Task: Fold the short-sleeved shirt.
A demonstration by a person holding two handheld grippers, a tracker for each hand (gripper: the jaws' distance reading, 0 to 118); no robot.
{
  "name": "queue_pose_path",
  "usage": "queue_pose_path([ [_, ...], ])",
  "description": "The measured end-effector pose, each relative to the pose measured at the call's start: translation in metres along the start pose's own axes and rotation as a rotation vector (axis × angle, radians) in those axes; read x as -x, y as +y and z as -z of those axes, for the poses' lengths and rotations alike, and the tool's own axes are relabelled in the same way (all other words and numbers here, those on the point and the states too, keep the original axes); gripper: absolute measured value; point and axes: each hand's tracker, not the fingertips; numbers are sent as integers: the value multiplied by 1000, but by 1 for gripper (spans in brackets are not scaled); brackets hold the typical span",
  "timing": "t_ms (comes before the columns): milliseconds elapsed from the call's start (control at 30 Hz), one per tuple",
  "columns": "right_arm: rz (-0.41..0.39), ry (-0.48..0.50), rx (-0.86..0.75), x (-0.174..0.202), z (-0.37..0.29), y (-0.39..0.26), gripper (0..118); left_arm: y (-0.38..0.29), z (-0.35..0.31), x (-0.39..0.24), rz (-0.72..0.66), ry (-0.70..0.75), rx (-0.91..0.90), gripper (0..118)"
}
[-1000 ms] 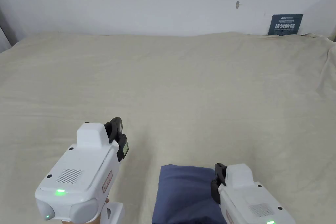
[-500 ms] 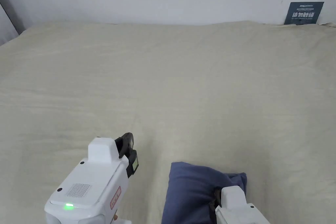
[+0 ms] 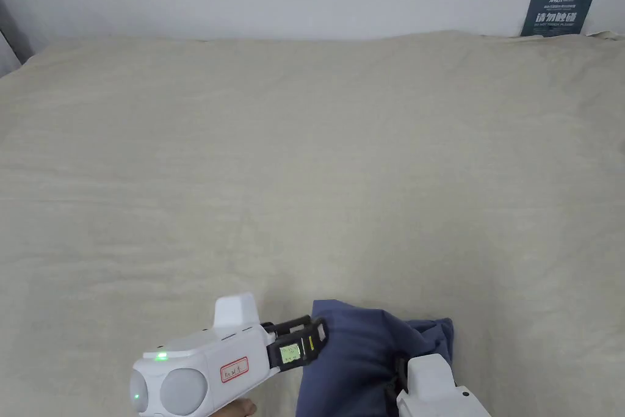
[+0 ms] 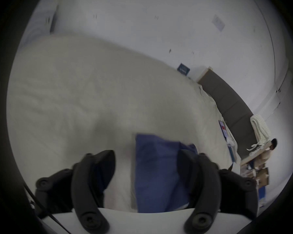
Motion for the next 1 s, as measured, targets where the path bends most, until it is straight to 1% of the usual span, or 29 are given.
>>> queue_pose_path([
  [133,6,2,1,0,-1,1,0,3,21,10,-23,-51,88,89],
  [267,5,4,1,-1,-2,1,0,13,45,27,-117,-125,196,88],
  [300,5,4,0,-1,-2,1,0,16,51,31,-132,-160,240,85],
  [333,6,4,1,-1,-2,1,0,17,57,34,-146,-185,269,80],
  [367,4,4,1,-1,-2,1,0,18,63,38,-154,-203,305,67],
  [400,4,4,2,-1,-2,1,0,18,66,39,-153,-202,315,61],
  [500,1,5,4,-2,-2,1,0,18,73,46,-133,-204,330,57],
  [567,2,6,5,-2,-1,1,0,19,75,53,-142,-241,347,55],
  [800,-7,11,15,-2,-1,5,0,12,79,52,-132,-241,356,34],
  [867,-5,15,25,-4,-2,8,0,10,74,43,-78,-223,325,28],
  [1000,4,29,33,-11,-11,23,0,14,61,27,-35,-213,294,25],
])
